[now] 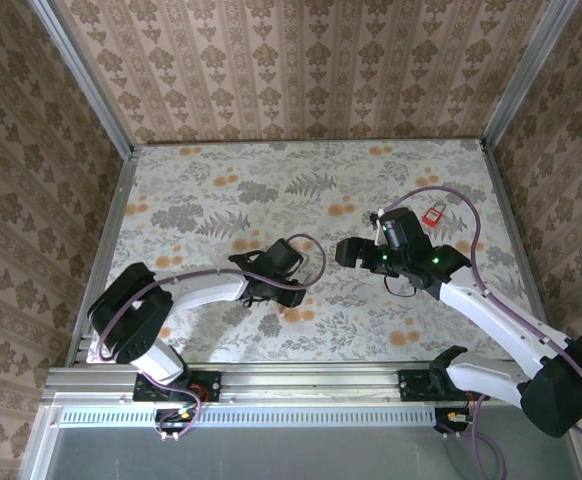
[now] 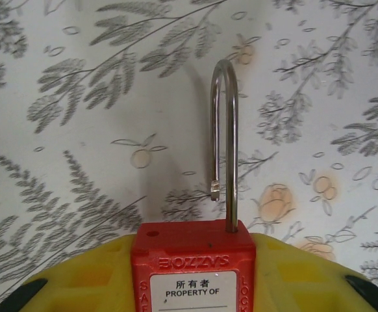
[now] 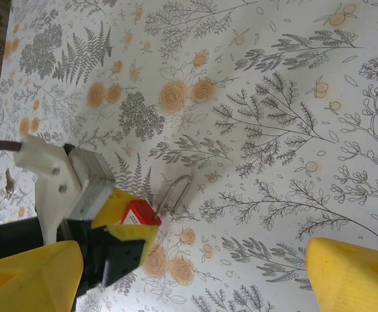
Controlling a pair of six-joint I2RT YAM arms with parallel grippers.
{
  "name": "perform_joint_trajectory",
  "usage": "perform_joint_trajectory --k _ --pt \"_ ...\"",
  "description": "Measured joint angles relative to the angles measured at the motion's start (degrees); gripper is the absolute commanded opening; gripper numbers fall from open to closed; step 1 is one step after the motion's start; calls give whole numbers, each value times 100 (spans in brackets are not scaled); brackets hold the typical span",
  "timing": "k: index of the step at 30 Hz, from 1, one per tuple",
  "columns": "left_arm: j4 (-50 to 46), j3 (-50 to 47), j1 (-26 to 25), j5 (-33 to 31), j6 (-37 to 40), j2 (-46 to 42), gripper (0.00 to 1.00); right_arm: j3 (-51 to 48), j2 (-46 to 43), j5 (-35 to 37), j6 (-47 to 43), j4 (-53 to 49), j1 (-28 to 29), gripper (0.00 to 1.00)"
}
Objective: Unlock with the key
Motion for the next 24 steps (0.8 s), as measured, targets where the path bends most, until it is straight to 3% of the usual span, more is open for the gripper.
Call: perform_joint_trajectory --k 12,21,22,24 --pt "-496 313 251 -522 -299 402 0 -94 -20 249 -160 -133 -50 91" --pt "-907 817 284 -1196 -892 822 0 -83 -20 518 -472 -667 -684 91" --pt "-929 848 302 -1233 -970 848 3 -79 -20 520 -496 -688 -734 91" --pt "-994 898 352 -1316 -1108 881 24 -70 -20 518 -538 -710 -789 91"
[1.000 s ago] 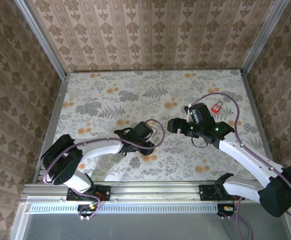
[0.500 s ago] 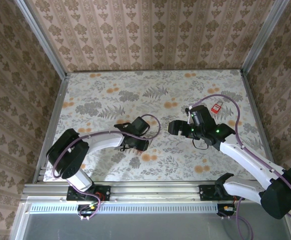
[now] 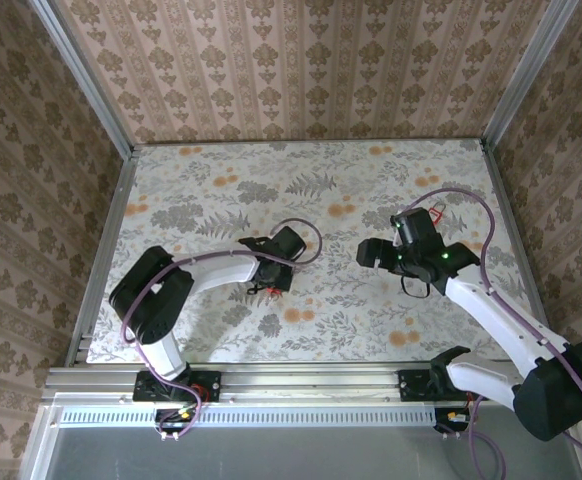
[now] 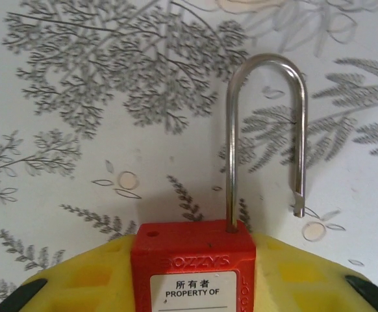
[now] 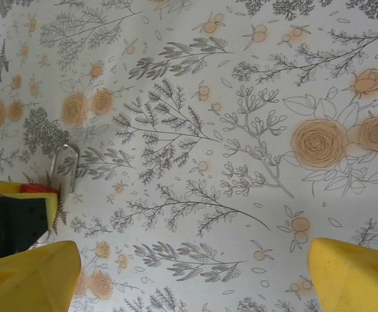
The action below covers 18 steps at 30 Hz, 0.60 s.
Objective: Unlock with the key
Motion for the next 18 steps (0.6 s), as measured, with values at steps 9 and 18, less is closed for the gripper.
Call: perform_joint_trajectory --k 9,18 --pt "-227 -79 144 -42 -457 -461 67 166 -28 -118 28 -37 -39 91" --pt "-527 -275 975 177 -555 -2586 91 -173 -876 -278 337 -59 63 98"
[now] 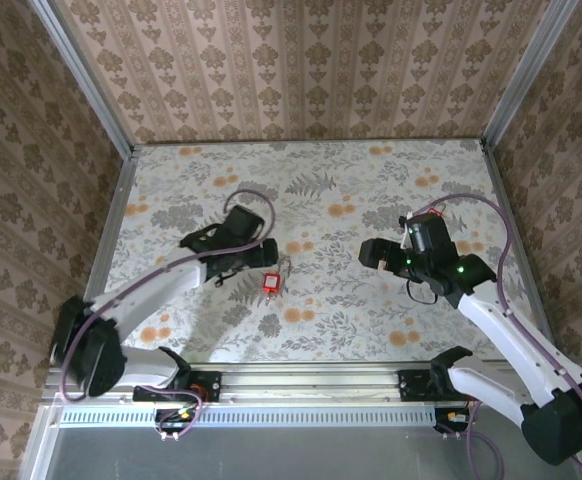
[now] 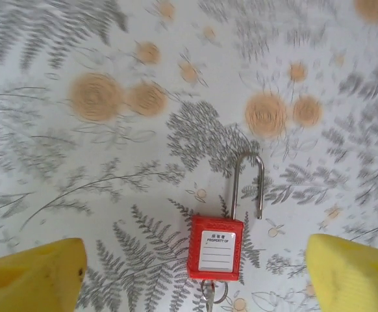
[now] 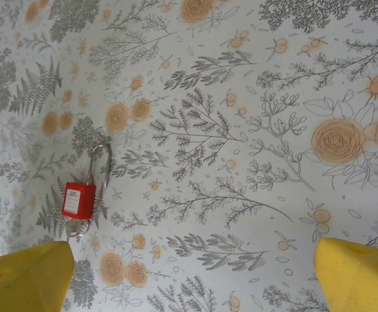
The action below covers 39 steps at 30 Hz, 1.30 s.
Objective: Unlock with the key
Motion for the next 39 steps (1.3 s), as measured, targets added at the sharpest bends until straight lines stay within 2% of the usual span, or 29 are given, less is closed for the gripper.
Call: perform_joint_trajectory --k 5,9,16,20,23,31,39 --pt "-557 -251 855 59 85 -1163 94 -262 -339 -11 125 15 619 100" --pt "-1036 -280 1582 175 149 -1615 96 -345 -393 -11 118 20 999 100" --pt "-1569 -374 3075 614 166 -1755 95 -402 -273 -155 33 245 1029 100" --pt "-1692 -787 4074 949 170 -1880 94 -625 -168 -271 -11 662 1029 100" --pt "-1873 -1088 4618 1176 192 -1838 93 -750 -33 -271 -55 820 1029 100" --pt "-1899 -1305 5077 1283 197 -1224 87 -1047 369 -385 -57 1377 1023 100" --pt "-1541 -1598 5709 1213 262 -743 69 -1182 481 -592 -203 1639 839 100"
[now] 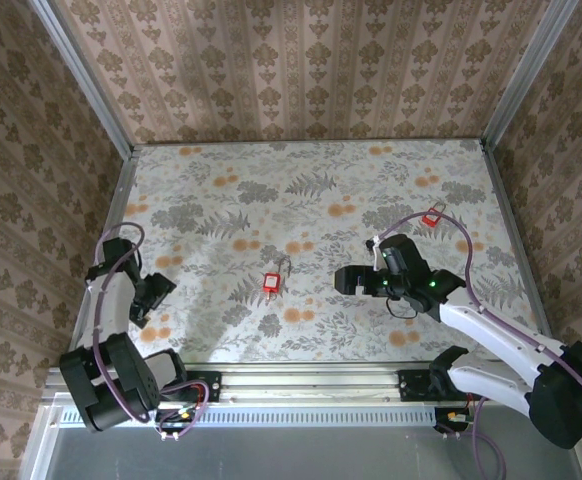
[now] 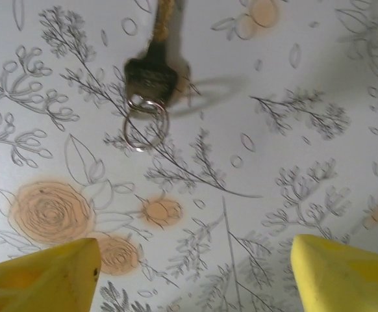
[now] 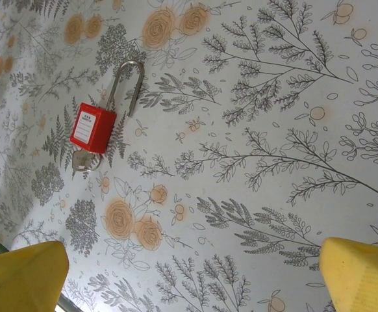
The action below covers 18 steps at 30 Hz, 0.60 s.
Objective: Unlock with the key
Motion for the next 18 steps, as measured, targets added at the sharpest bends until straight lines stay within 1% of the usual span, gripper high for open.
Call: perform_joint_trajectory --k 3,5,7,9,12,18 --pt "225 -17 195 -15 70 247 63 -103 2 -98 -7 85 -127 100" --pt "411 -76 328 -13 125 369 56 -142 24 -136 -11 90 -181 100" --pt "562 -142 435 -2 164 487 54 -164 42 -153 -20 92 -201 100" --pt "686 -179 542 15 223 634 49 -170 50 -153 -22 98 -205 100" --pt "872 -210 688 33 326 758 44 -170 55 -155 -20 133 -205 100" --pt "1274 -245 761 111 533 1113 24 -170 52 -155 4 173 -205 99"
